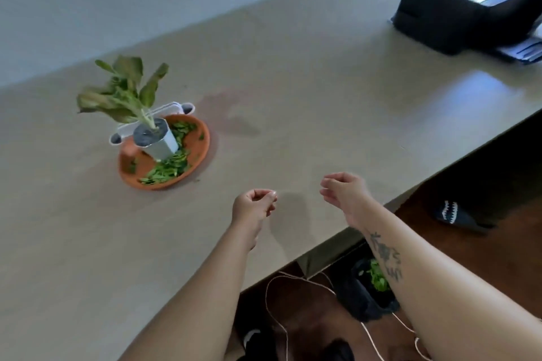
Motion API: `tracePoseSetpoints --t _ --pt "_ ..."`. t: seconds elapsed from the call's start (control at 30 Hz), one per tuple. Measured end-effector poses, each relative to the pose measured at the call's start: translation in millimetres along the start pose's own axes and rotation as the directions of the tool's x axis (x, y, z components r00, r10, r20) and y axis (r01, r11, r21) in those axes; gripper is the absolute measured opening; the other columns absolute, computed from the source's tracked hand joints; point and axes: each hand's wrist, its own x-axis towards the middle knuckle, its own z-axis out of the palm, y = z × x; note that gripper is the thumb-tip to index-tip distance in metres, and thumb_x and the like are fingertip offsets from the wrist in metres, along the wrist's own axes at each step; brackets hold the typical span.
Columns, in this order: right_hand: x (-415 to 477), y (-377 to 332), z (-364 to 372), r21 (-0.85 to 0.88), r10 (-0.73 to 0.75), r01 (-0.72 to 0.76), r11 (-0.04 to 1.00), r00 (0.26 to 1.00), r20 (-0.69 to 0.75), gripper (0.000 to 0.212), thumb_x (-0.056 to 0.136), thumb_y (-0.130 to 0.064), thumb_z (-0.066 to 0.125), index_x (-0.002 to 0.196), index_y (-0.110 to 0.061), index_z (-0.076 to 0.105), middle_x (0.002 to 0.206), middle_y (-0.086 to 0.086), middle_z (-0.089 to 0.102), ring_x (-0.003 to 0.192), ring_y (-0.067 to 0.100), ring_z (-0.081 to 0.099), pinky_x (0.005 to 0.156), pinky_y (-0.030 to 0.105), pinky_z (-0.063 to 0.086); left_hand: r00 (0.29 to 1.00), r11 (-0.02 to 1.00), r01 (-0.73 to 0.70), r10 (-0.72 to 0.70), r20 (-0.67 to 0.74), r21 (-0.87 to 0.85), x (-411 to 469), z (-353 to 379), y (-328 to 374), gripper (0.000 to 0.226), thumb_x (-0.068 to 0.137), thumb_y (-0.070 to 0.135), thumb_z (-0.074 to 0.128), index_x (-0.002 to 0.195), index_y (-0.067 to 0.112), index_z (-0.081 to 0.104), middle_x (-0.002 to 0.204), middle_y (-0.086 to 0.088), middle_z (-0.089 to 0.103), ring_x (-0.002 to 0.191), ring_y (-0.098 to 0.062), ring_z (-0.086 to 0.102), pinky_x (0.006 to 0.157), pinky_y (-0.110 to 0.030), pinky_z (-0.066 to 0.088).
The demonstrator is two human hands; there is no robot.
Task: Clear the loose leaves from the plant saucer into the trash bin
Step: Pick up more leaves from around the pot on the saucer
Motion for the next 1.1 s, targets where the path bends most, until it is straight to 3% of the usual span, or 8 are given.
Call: tracePoseSetpoints --t 0.17,0.37,0.53,0.7,0.83,0.9,1.0,1.1 --pt "0.1 13.6 97.9 -0.202 -0.002 0.024 0.979 0.994 0.112 0.007 0.089 -0.007 0.060 0.085 -0.012 0.062 0.078 0.003 0.059 0.068 0.016 0.057 0.069 0.027 0.051 0.980 0.999 0.024 -0.017 -0.197 0.030 27.5 -99.7 -16.5 0.005 0.085 0.015 0.070 0.081 0.013 0.067 0.074 -0.006 0.068 0.068 -0.017 0.060 0.072 -0.032 0.052" --pt "6.2 22.0 202.7 -0.403 -0.080 0.159 0.902 0.975 0.205 0.008 0.085 -0.013 0.065 0.092 -0.015 0.065 0.075 -0.004 0.056 0.065 0.014 0.051 0.057 0.023 0.041 0.949 0.990 0.012 0.033 -0.312 0.140 64.4 -192.5 -15.8 0.010 0.084 0.026 0.069 0.082 0.017 0.067 0.078 -0.003 0.069 0.072 -0.020 0.063 0.067 -0.032 0.050" --pt "21.5 31.7 270.4 -0.675 -0.171 0.321 0.664 0.944 0.281 0.025 0.085 -0.025 0.065 0.110 -0.019 0.062 0.100 -0.003 0.056 0.085 0.016 0.056 0.066 0.028 0.047 0.938 0.938 -0.062 0.172 -0.302 0.340 93.4 -243.1 -6.1 0.007 0.085 0.023 0.067 0.089 0.018 0.064 0.085 0.002 0.066 0.079 -0.014 0.062 0.064 -0.024 0.047" --pt "45.0 51.3 308.6 -0.792 -0.224 0.375 0.482 0.926 0.302 0.026 0.084 -0.025 0.063 0.110 -0.025 0.062 0.109 0.001 0.054 0.109 0.023 0.050 0.086 0.039 0.047 0.873 0.746 -0.177 0.420 -0.248 0.642 135.5 -275.3 -6.9 0.020 0.081 0.025 0.070 0.100 0.021 0.064 0.099 0.001 0.063 0.103 -0.021 0.051 0.083 -0.027 0.041" --pt "51.7 61.1 319.4 -0.814 -0.371 0.461 0.354 0.868 0.330 0.009 0.084 -0.016 0.058 0.087 -0.021 0.065 0.097 -0.001 0.060 0.100 0.025 0.048 0.080 0.038 0.040 0.842 0.547 -0.235 0.527 -0.112 0.803 165.7 -288.3 5.0 0.029 0.082 0.030 0.067 0.109 0.019 0.065 0.104 -0.001 0.066 0.102 -0.027 0.048 0.086 -0.032 0.039" --pt "52.9 61.4 318.8 -0.801 -0.375 0.473 0.368 0.863 0.337 0.010 0.085 -0.010 0.054 0.081 -0.016 0.061 0.091 -0.001 0.060 0.095 0.024 0.049 0.078 0.038 0.041 0.853 0.504 -0.261 0.519 -0.047 0.823 177.0 -288.0 11.4 0.034 0.083 0.032 0.066 0.115 0.018 0.064 0.110 -0.002 0.067 0.107 -0.028 0.048 0.092 -0.036 0.040" --pt "57.5 51.1 312.2 -0.741 -0.334 0.393 0.544 0.912 0.238 0.013 0.088 -0.004 0.048 0.078 -0.008 0.056 0.081 0.003 0.057 0.085 0.026 0.053 0.071 0.040 0.043 0.924 0.499 -0.257 0.378 0.059 0.828 192.9 -283.9 19.5 0.051 0.084 0.040 0.065 0.129 0.018 0.054 0.126 -0.003 0.060 0.120 -0.028 0.044 0.102 -0.039 0.040" --pt "61.1 27.5 310.2 -0.664 -0.379 0.423 0.617 0.899 0.220 0.015 0.091 -0.006 0.053 0.077 -0.009 0.056 0.073 -0.002 0.055 0.071 0.018 0.051 0.060 0.025 0.038 0.967 0.516 -0.208 0.235 0.096 0.831 204.4 -278.0 26.3 0.069 0.079 0.049 0.069 0.137 0.018 0.046 0.140 -0.005 0.047 0.130 -0.027 0.038 0.106 -0.041 0.038"
